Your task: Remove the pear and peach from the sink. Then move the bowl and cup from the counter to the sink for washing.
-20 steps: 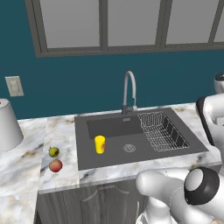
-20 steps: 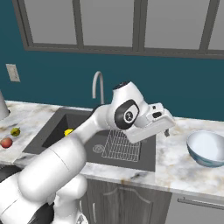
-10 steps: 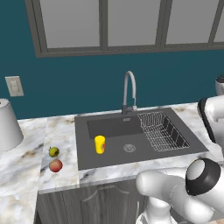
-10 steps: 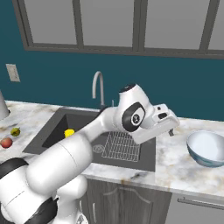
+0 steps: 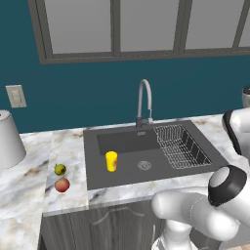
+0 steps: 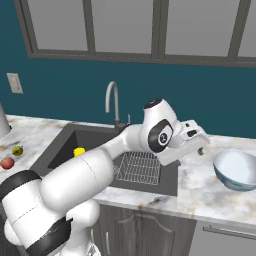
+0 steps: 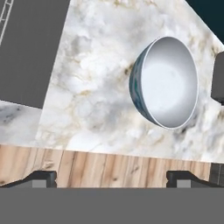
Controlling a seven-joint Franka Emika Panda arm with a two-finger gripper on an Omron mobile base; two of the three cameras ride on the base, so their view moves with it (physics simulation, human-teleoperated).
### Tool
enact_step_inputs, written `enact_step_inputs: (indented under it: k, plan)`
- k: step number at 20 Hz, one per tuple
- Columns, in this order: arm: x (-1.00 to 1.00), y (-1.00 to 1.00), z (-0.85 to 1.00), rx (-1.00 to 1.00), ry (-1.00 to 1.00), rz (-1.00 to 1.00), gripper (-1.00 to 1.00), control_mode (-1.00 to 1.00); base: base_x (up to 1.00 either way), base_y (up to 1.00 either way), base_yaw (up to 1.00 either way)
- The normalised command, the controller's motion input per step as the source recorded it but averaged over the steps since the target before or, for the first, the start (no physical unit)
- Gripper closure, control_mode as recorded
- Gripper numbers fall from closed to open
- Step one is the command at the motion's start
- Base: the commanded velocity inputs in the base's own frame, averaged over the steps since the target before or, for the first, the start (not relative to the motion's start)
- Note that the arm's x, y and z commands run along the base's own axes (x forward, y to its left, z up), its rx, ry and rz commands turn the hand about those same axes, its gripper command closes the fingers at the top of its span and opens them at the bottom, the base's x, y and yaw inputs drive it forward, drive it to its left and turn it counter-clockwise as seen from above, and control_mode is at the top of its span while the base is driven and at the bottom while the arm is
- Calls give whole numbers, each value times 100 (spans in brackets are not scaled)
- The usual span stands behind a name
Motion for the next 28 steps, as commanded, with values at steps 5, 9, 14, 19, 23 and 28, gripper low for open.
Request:
enact_step_inputs:
  k: [5,9,14,19,23,28]
  plan:
    - [13,-15,-14,0,0,4,-100,-100,0,0,0]
    - [13,-17,-14,0,0,3,-100,-100,0,0,0]
    - [15,-17,-13,0,0,3,-100,-100,0,0,0]
    - [12,-13,-13,0,0,2,-100,-100,0,0,0]
    - [14,-12,-16,1,0,2,-100,-100,0,0,0]
    - [15,-11,-16,3,0,3,-100,-100,0,0,0]
